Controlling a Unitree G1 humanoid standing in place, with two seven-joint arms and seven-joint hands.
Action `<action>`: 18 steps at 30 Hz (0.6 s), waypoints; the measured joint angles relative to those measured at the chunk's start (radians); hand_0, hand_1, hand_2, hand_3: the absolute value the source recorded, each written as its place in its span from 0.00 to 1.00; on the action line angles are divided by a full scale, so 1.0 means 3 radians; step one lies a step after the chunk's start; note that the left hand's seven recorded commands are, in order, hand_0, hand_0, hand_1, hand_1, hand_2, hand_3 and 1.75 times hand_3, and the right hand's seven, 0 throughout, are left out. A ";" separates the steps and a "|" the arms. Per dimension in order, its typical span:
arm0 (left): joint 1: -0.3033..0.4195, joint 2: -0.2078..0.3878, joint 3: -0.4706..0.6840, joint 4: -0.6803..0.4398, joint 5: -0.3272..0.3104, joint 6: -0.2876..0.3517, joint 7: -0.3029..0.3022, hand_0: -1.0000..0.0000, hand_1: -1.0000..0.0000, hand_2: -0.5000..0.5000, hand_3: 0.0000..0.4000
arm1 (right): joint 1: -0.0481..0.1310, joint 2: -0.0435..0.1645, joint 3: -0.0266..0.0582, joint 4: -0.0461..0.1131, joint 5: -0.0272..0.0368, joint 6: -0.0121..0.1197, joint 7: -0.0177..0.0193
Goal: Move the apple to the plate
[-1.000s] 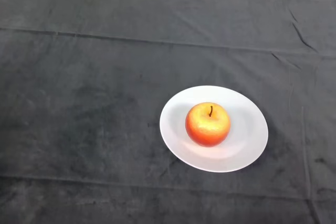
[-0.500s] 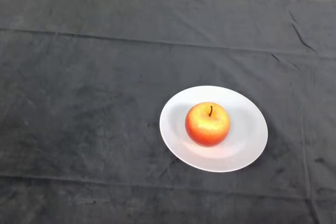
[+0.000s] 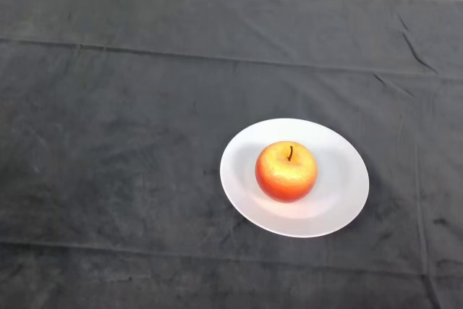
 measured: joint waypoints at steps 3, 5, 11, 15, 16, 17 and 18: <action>-0.0015 0.0000 0.0000 0.0000 0.0009 0.0000 0.0000 1.00 1.00 0.50 0.00 | 0.0000 0.0002 0.0000 0.0000 -0.0001 0.0000 0.0000; -0.0015 0.0000 0.0000 0.0000 0.0012 0.0000 0.0000 1.00 1.00 0.50 0.00 | 0.0000 0.0002 0.0000 0.0000 0.0000 0.0000 0.0000; -0.0015 0.0000 0.0000 0.0000 0.0064 0.0000 0.0000 1.00 1.00 0.50 0.00 | 0.0000 0.0002 0.0000 0.0000 -0.0001 0.0000 0.0000; -0.0015 -0.0001 0.0000 -0.0001 0.0070 0.0000 0.0000 1.00 1.00 0.50 0.00 | 0.0000 0.0002 -0.0001 0.0000 -0.0001 0.0000 0.0000; -0.0015 -0.0001 0.0001 -0.0002 0.0075 0.0001 0.0000 1.00 1.00 0.50 0.00 | 0.0000 0.0002 -0.0001 0.0000 -0.0001 0.0000 0.0000; -0.0015 -0.0001 0.0001 -0.0004 0.0076 0.0001 0.0000 1.00 1.00 0.50 0.00 | 0.0000 0.0002 -0.0001 0.0000 -0.0001 0.0000 0.0000; -0.0015 -0.0001 0.0001 -0.0013 0.0077 0.0008 0.0000 1.00 1.00 0.50 0.00 | 0.0000 0.0002 -0.0001 0.0000 -0.0001 0.0000 0.0000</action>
